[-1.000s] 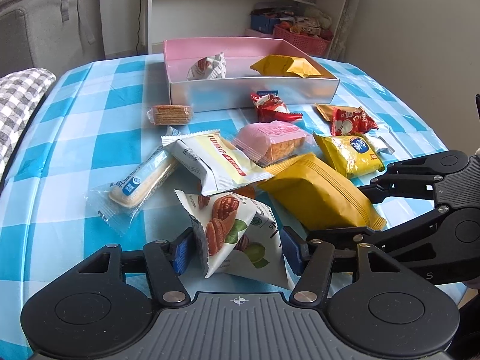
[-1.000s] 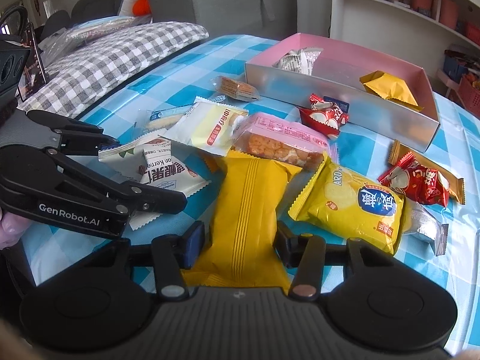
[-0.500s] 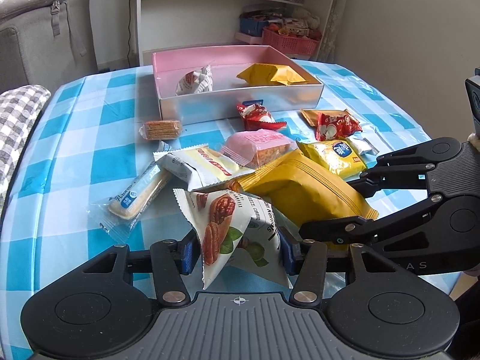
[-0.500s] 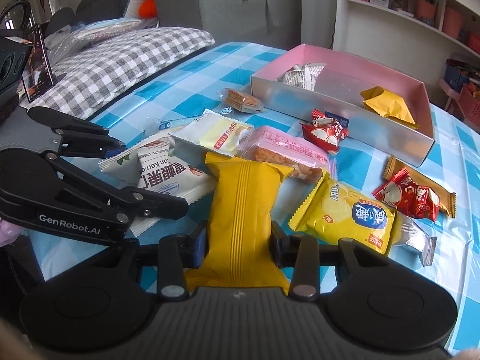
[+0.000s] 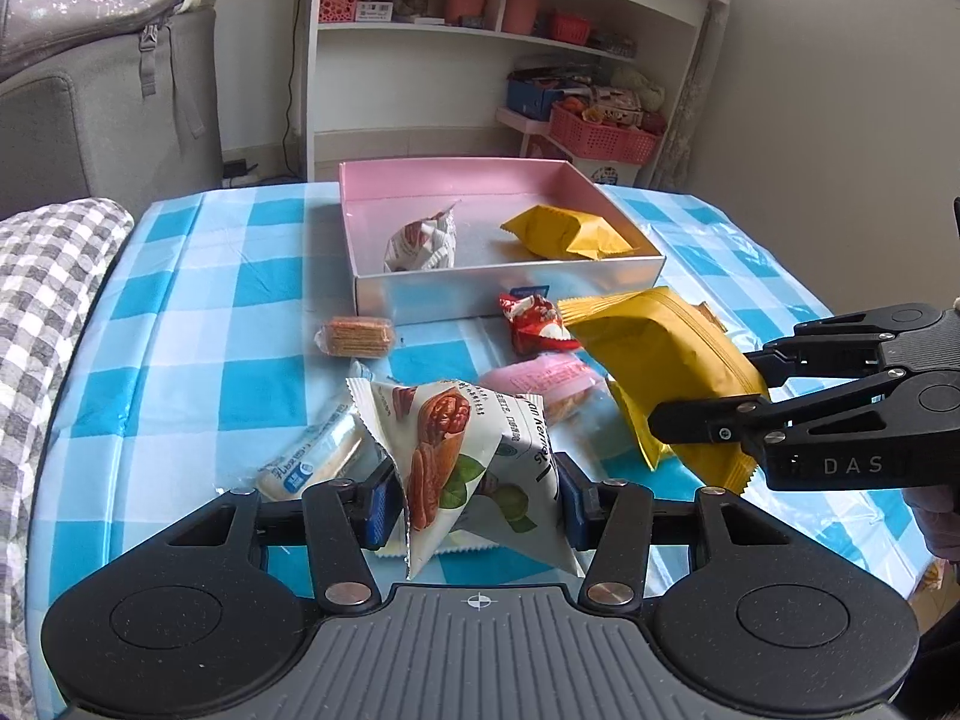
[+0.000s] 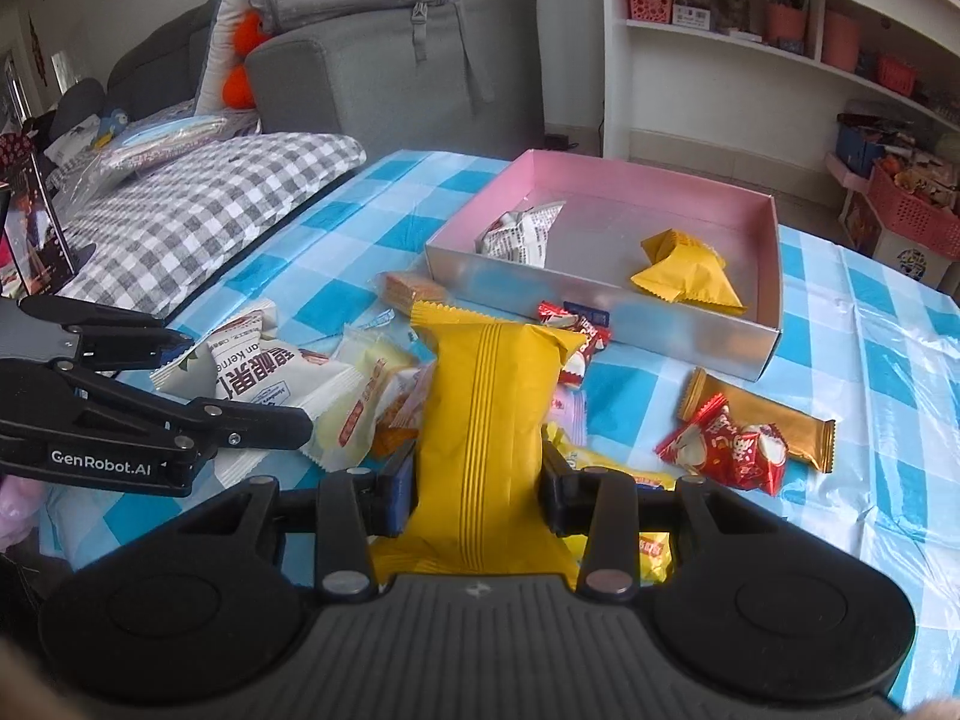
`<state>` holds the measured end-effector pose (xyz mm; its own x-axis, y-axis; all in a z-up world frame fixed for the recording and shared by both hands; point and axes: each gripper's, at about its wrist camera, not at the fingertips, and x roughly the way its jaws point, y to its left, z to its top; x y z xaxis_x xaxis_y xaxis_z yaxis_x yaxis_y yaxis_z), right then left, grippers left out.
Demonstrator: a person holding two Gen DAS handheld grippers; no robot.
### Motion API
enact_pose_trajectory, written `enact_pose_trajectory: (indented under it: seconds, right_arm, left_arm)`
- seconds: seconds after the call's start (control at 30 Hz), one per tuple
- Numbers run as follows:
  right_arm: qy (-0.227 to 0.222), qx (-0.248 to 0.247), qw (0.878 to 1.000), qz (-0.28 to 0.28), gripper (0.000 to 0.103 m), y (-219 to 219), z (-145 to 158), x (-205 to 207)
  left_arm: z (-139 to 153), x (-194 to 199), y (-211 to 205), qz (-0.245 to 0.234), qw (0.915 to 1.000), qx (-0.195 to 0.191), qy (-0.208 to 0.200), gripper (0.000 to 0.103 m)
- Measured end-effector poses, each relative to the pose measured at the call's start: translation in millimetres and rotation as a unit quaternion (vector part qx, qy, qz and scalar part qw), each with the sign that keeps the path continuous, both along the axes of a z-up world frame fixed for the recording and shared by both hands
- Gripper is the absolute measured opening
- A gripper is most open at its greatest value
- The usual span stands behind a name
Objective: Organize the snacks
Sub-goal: 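Carry both bags into the pink tray and open both tools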
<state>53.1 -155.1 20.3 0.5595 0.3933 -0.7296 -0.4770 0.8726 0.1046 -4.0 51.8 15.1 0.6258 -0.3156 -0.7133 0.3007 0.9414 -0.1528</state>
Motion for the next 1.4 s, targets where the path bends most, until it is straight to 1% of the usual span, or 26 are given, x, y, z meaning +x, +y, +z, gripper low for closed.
enact_pose_trajectory:
  seconds: [0.13, 0.33, 0.6, 0.9, 1.03, 1.1, 1.23, 1.4]
  right_arm:
    - [-0.009, 0.001, 1.0, -0.024, 0.037, -6, 8, 10]
    - [-0.017, 0.006, 0.999, -0.043, 0.037, -8, 17, 25]
    - [-0.026, 0.012, 0.996, -0.08, 0.037, -13, 25, 51]
    - [-0.037, 0.039, 0.99, -0.13, 0.037, -15, 30, 81]
    - [-0.029, 0.053, 0.987, -0.146, 0.037, -15, 25, 94]
    - [-0.021, 0.063, 0.986, -0.154, 0.037, -15, 22, 101]
    - [-0.012, 0.076, 0.983, -0.164, 0.037, -11, 15, 113]
    - [-0.003, 0.082, 0.982, -0.168, 0.037, -9, 6, 123]
  left_arm:
    - [9, 9, -1, 0.011, 0.9999, -0.005, -0.01, 0.049]
    - [17, 24, -7, 0.023, 0.9996, -0.007, -0.017, 0.049]
    - [22, 50, -14, 0.05, 0.9985, -0.018, -0.015, 0.049]
    - [18, 90, -21, 0.102, 0.9934, -0.051, -0.009, 0.049]
    - [19, 106, -26, 0.127, 0.9901, -0.059, -0.011, 0.049]
    - [21, 116, -27, 0.13, 0.9896, -0.062, -0.006, 0.049]
    - [23, 145, -27, 0.133, 0.9902, -0.037, -0.018, 0.049]
    - [15, 176, -20, 0.142, 0.9894, -0.027, -0.012, 0.049]
